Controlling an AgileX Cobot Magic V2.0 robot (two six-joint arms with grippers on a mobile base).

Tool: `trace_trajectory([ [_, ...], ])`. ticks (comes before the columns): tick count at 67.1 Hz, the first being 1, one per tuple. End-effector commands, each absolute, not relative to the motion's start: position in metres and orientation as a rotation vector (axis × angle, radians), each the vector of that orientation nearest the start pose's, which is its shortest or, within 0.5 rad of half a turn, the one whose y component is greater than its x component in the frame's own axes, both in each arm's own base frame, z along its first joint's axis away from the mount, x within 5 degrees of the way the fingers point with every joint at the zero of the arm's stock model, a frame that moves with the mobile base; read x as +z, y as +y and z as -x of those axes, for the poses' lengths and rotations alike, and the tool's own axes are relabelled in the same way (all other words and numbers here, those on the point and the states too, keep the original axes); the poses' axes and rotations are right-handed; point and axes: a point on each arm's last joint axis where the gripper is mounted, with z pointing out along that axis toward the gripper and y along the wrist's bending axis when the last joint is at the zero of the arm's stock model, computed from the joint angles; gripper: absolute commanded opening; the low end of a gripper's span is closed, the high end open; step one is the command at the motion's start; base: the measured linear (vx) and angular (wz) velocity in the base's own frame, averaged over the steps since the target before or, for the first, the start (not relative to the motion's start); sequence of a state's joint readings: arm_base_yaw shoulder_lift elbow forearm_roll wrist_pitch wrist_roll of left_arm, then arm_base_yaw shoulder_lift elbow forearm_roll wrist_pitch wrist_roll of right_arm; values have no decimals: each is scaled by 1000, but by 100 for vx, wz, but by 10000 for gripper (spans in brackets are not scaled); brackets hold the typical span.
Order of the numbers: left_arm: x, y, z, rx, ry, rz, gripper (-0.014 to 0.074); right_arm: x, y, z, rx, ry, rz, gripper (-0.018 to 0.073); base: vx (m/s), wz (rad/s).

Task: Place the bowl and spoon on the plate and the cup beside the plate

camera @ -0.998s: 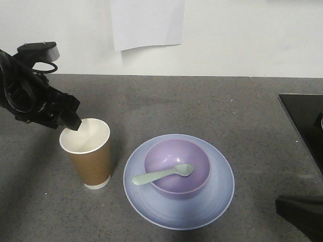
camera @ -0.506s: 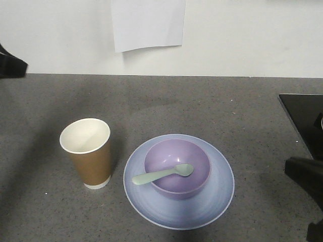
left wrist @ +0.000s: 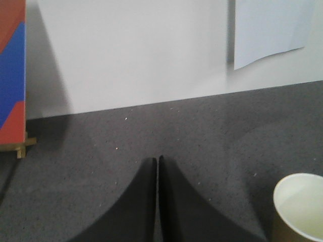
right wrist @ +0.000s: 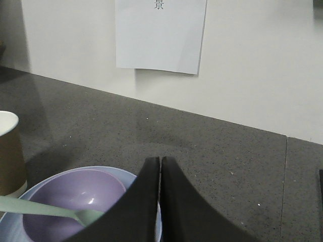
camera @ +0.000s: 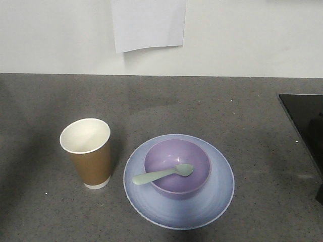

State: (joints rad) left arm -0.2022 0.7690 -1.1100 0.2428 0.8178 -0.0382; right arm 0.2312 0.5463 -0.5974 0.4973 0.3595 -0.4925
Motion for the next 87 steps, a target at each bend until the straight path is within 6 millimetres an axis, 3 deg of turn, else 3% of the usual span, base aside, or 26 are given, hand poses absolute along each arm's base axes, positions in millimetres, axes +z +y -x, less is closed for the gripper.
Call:
trace_trajectory([
  [1, 429, -6, -117, 122, 1822, -158, -7, 356, 39, -107, 282, 1654, 316, -4, 0, 0],
  [10, 401, -4, -107, 107, 1842, -147, -7, 356, 39, -107, 283, 1657, 318, -4, 0, 0],
  [20, 386, -2, -100, 115, 1886, -146, -7, 356, 39, -107, 283, 1658, 318, -4, 0, 0],
  [40, 374, 2, -96, 152, 2029, -126, -7, 356, 39, -107, 283, 1658, 318, -4, 0, 0],
  [60, 371, 3, -94, 170, 2059, -124, -7, 356, 39, -107, 283, 1658, 318, -4, 0, 0],
  [68, 364, -2, -94, 84, 2024, -115, -7, 356, 39, -107, 283, 1658, 318, -4, 0, 0],
  [76, 335, -8, -96, 25, 1862, -164, -7, 356, 39, -107, 283, 1659, 319, -4, 0, 0],
  [87, 268, -16, -87, -82, 1636, -210, -7, 356, 39, -107, 283, 1659, 319, -4, 0, 0],
])
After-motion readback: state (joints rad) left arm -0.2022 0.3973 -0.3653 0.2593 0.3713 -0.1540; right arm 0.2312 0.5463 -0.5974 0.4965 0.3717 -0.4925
